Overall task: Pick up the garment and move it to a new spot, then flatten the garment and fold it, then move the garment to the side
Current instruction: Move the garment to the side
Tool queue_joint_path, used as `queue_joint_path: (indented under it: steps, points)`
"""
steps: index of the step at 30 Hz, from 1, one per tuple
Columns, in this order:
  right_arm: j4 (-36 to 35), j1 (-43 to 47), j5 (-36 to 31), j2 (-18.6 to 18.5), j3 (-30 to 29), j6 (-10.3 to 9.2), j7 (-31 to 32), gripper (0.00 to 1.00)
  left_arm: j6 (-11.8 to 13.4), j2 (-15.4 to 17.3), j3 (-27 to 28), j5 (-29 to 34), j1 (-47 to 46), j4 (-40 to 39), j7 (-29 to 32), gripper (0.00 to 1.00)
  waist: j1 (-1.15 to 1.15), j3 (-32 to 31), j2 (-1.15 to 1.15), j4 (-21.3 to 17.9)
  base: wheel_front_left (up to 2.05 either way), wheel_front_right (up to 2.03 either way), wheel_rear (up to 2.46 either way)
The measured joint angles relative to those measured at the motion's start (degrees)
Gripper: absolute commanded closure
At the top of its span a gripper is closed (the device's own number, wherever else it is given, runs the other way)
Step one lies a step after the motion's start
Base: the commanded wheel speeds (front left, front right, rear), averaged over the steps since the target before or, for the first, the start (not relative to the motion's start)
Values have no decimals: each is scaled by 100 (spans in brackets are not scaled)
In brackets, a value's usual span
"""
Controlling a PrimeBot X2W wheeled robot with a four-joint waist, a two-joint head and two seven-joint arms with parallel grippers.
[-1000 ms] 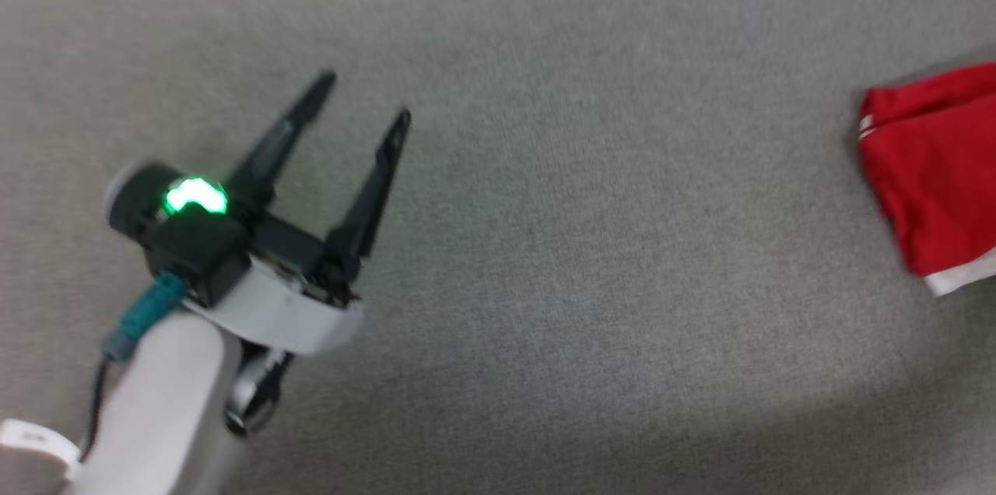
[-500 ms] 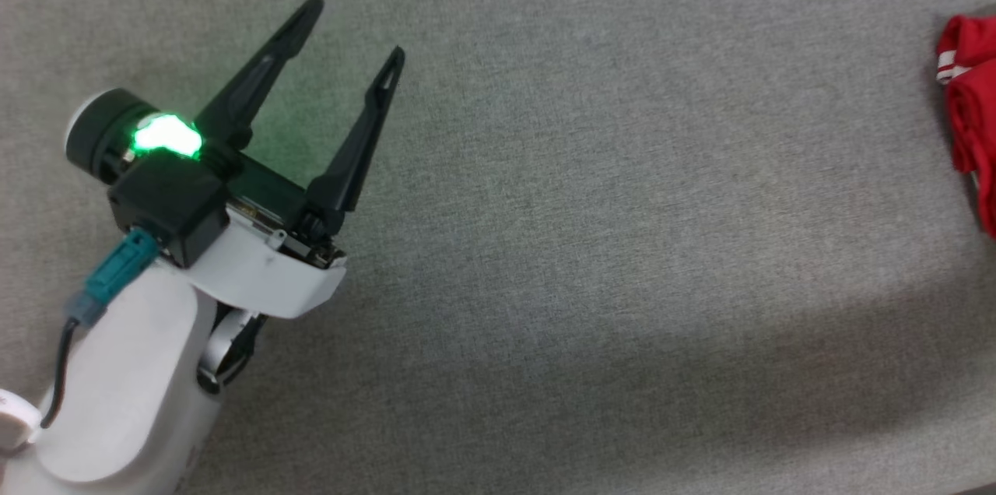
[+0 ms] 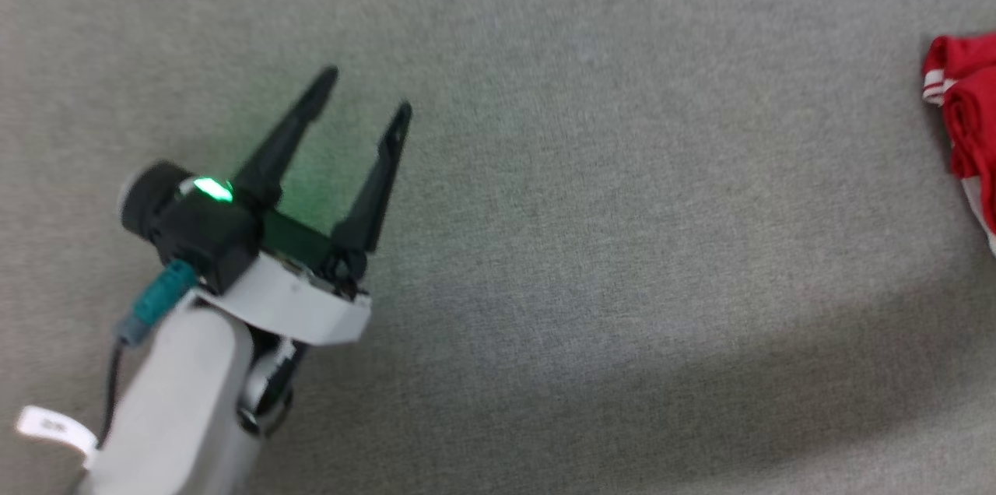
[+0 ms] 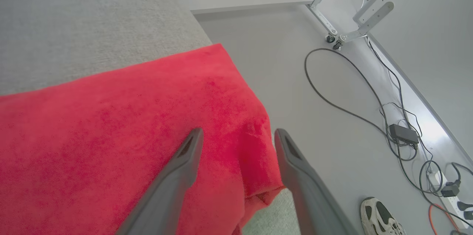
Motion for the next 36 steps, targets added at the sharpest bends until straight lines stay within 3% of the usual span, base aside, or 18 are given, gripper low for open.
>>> queue_joint_path:
  steps: [7,20,30,36]
  points:
    - [-143,95,245,230,1298,0,-250,0,0,-506,298,42,729,279,3,0,0,-601,0,157,0,0,0]
    - [-1261,1767,1853,639,3512,0,-938,0,0,-1135,1078,164,2085,1037,1,0,0,-1810,0,713,0,0,0]
    - [-1784,2765,2605,943,4062,0,-1469,0,0,-1250,1422,212,2467,1452,1,0,0,-2557,0,1325,0,0,0]
    - [-2085,3018,2773,1000,3968,0,-1622,0,0,-1205,1573,201,2648,1458,1,0,0,-2937,0,1607,0,0,0]
